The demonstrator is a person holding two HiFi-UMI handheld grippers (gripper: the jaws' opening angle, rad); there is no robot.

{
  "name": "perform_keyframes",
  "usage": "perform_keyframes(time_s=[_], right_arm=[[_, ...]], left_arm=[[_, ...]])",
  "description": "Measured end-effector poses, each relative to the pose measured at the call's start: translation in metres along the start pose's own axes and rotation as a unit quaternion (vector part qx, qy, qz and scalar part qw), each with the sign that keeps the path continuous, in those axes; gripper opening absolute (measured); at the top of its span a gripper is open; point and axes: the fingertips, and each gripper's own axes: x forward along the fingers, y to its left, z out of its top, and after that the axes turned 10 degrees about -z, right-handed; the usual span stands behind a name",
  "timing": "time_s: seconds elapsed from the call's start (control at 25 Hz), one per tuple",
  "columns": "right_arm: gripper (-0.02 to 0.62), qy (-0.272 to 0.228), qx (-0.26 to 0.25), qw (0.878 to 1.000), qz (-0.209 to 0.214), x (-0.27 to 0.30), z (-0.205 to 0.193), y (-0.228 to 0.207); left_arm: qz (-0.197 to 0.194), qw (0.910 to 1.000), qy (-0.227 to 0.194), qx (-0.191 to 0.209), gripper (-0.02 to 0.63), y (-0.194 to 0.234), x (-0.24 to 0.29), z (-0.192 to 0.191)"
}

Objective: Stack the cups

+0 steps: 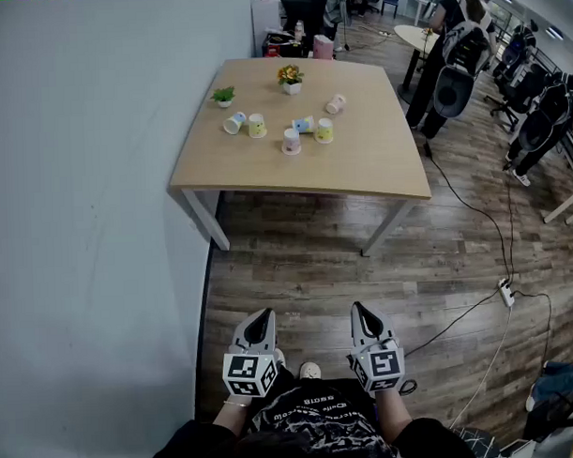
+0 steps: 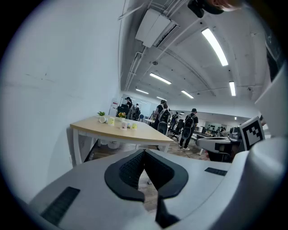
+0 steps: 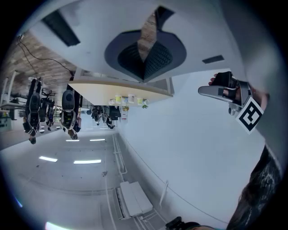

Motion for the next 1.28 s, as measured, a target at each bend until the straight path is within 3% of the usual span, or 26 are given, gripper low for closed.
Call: perform_keyframes(time_s=[0.68, 0.72, 0.76, 0.88, 1.04, 1.28], right_arm=[[0.005, 0.004, 0.038, 0.999, 0.003, -0.002, -0.006, 0.000], [0.024, 0.005, 0.045, 0.999, 0.007, -0.002, -0.007, 0.001], [0.109, 0.007, 0.050, 0.999, 0.013, -0.002, -0.008, 0.002], [0.198, 0.010, 0.051, 0.998, 0.024, -0.001, -0.009, 0.007], [0.355, 0.012, 0.041, 0.999, 0.034, 0.002, -0.005, 0.012], [0.356, 0.012, 0.033, 0.999, 0.028, 0.013, 0.006, 0.021]], left_arm=[[-0.018, 0.9998, -0.003, 0.005, 0.006, -0.005, -0.004, 0.002], [-0.022, 0.9997, 0.000, 0.003, 0.009, -0.006, -0.004, 0.001], [-0.030, 0.9995, 0.004, -0.001, 0.030, -0.008, -0.004, -0.001], [-0.059, 0.9981, 0.016, -0.011, 0.230, -0.014, 0.000, -0.004], [-0.070, 0.9975, 0.010, -0.004, 0.262, -0.015, -0.001, 0.007], [-0.083, 0.9965, 0.006, -0.009, 0.275, 0.000, 0.002, 0.025]])
